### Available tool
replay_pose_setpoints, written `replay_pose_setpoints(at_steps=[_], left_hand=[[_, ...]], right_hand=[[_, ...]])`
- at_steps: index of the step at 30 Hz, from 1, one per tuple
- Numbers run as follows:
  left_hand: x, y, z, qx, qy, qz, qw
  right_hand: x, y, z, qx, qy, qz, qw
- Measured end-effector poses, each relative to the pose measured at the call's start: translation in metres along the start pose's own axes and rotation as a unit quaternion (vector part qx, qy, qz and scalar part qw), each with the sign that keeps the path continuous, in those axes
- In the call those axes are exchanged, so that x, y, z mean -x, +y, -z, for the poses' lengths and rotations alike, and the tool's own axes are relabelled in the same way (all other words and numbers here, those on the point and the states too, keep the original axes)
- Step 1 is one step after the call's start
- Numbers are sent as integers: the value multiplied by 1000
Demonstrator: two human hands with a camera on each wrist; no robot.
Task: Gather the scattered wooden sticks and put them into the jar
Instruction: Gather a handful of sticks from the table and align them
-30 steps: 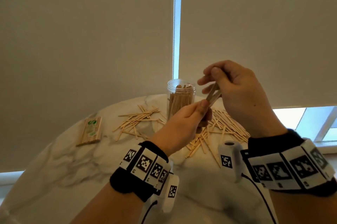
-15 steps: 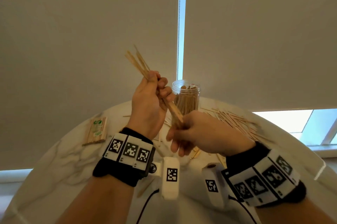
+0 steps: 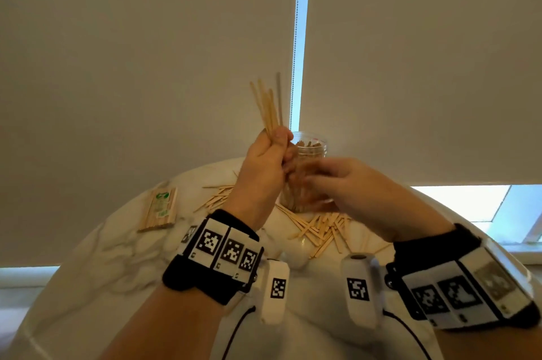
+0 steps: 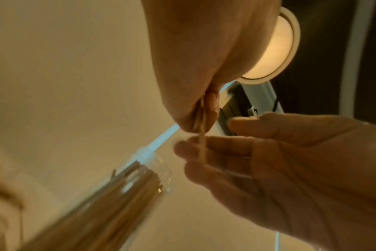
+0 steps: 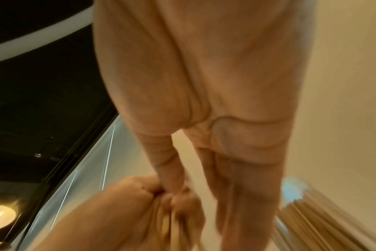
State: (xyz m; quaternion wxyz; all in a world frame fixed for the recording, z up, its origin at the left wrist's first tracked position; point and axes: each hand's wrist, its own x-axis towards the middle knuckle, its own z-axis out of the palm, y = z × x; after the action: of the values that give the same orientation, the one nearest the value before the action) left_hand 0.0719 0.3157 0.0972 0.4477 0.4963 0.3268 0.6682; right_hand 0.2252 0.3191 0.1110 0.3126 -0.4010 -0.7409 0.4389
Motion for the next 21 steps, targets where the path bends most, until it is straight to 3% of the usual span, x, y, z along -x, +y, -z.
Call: replay_pose_setpoints(at_steps=[2, 5, 7, 10, 13, 16, 18, 21], left_hand=[[4, 3, 1, -121, -49, 54, 990], [13, 0, -9, -273, -169, 106, 941], [16, -4, -17, -337, -218, 77, 913], [15, -10, -20, -354, -223, 31, 908], [10, -10, -15, -362, -218, 21, 906], [8, -9, -1, -422, -216, 17, 880], [8, -15, 16, -497, -179, 39, 848], [15, -30, 50, -626, -131, 129, 758]], right_hand=[[3, -7, 13, 12, 118, 36, 992], [12, -20, 25, -2, 235, 117, 965], [15, -20, 29, 73, 203, 108, 970], [15, -16, 23, 123, 78, 62, 987], [10, -11, 21, 109, 72, 50, 990], [2, 0, 22, 90, 87, -1, 992], [-1, 10, 28, 124, 101, -51, 986], [0, 30, 37, 266, 33, -176, 947]])
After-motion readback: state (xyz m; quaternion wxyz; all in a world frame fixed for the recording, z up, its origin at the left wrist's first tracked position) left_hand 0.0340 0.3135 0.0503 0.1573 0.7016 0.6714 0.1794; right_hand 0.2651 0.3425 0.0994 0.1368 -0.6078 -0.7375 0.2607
